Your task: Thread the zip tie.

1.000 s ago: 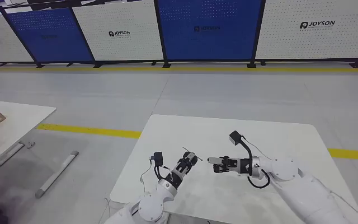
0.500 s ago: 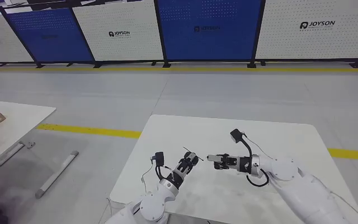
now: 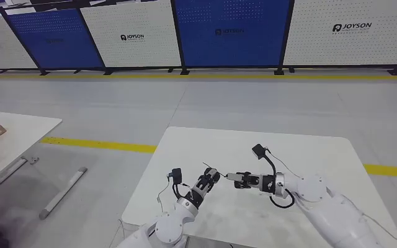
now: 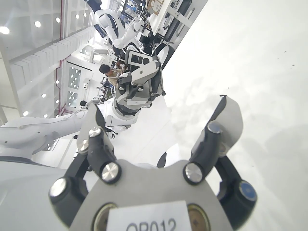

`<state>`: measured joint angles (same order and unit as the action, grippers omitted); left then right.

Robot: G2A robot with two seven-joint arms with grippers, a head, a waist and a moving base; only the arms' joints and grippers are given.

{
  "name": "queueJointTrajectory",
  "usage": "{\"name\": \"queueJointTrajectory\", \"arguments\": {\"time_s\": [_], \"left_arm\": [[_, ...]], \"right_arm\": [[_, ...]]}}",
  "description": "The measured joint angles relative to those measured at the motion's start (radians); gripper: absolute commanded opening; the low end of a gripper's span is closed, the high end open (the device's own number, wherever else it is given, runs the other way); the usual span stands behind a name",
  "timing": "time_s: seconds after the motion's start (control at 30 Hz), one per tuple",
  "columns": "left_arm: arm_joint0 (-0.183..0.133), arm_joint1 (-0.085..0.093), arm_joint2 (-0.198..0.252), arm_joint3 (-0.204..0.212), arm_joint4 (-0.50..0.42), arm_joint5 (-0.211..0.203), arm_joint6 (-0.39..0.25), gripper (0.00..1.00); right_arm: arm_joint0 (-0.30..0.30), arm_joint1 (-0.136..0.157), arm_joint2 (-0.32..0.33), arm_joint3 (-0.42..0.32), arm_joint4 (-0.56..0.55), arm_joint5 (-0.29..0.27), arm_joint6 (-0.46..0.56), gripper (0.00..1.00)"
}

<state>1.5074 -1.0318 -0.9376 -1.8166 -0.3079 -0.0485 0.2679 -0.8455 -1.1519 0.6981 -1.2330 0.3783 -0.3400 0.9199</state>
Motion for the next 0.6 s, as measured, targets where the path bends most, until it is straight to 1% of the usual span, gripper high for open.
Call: {"name": "queueJointTrajectory", "arguments": {"time_s": [0.1,0.13,0.2,0.43,0.53,0.6], "left_arm": [[-0.005,-0.007,0.005,0.004,-0.003,0.007,-0.002,0.0],[-0.007,-0.01,0.007,0.006,-0.002,0.008,-0.001,0.0],[-0.007,-0.01,0.008,0.007,-0.002,0.009,0.0,0.0],[-0.007,-0.01,0.008,0.007,-0.002,0.008,0.0,0.0],[-0.007,-0.014,0.008,0.007,-0.001,0.006,-0.008,0.0],[-0.006,-0.016,0.006,0.007,-0.001,0.004,-0.009,0.0]], "right_arm": [[0.007,-0.005,0.024,0.017,0.052,0.0,0.096,1.0],[0.016,-0.012,0.027,0.041,0.065,0.0,0.131,1.0],[0.027,-0.022,0.027,0.07,0.092,0.0,0.169,1.0],[0.026,-0.022,0.027,0.072,0.094,0.001,0.168,1.0],[0.014,-0.021,0.036,0.064,0.078,0.033,0.124,1.0],[0.01,-0.021,0.045,0.064,0.081,0.043,0.116,1.0]]}}
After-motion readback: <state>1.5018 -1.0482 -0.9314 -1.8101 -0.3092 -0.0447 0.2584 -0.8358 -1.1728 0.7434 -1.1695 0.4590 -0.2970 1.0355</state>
